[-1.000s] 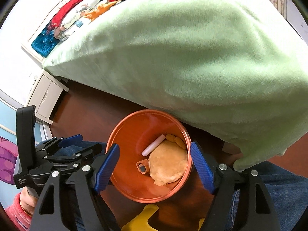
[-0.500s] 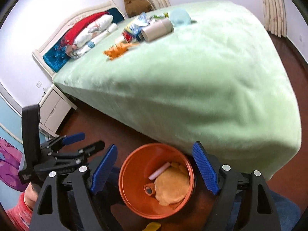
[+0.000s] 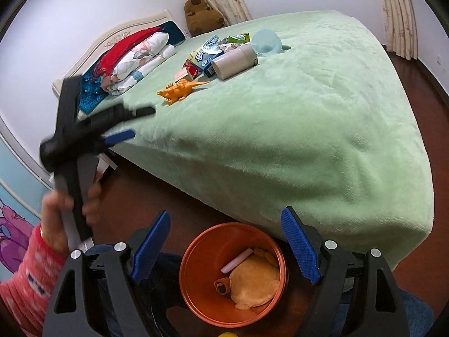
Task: Collect trash
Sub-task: 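Move the left tool to the orange toy dinosaur and grasp it, then lift the dinosaur with the left tool while the right tool grasps the blue snack box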
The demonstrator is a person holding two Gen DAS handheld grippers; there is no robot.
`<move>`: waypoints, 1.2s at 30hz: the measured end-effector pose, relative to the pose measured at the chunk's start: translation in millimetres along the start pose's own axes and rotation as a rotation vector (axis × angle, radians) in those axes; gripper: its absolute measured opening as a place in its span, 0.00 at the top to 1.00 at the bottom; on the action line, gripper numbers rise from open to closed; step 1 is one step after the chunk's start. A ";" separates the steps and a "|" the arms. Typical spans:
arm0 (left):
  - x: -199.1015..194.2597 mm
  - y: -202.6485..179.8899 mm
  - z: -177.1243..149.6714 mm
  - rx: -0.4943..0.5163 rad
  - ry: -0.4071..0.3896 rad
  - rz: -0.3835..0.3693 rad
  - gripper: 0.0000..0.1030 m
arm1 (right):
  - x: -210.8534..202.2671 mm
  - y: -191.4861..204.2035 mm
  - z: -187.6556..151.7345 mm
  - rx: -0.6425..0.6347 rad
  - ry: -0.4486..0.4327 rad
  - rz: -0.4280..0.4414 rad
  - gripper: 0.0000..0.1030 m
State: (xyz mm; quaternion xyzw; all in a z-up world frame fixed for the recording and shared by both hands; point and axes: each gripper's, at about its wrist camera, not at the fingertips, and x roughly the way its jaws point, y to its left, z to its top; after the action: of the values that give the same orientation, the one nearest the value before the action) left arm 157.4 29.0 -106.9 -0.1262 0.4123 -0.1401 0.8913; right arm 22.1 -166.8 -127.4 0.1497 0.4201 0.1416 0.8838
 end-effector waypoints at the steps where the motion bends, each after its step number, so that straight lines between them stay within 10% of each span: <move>1: 5.5 3.4 11.0 -0.043 0.006 -0.029 0.12 | 0.5 -1.0 0.3 0.002 0.000 0.000 0.23; 6: 33.8 13.1 48.5 -0.222 0.060 -0.080 0.12 | 4.2 -3.3 1.0 0.007 0.004 0.010 0.23; 15: 90.8 27.3 85.6 -0.391 0.179 0.040 0.12 | 9.3 -3.7 0.3 0.015 0.009 0.049 0.22; 27: 116.9 -6.1 90.8 -0.272 0.230 0.353 0.20 | 10.8 -6.9 1.4 0.034 0.004 0.082 0.22; 36: 96.1 -2.3 85.2 -0.263 0.178 0.316 0.38 | 3.9 -10.4 -0.3 0.049 -0.007 0.082 0.22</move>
State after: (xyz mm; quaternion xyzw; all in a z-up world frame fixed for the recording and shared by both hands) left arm 282.4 2.2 -119.8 -0.1626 0.5185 0.0457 0.8382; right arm 25.5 -174.8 -134.3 0.1887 0.4137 0.1669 0.8748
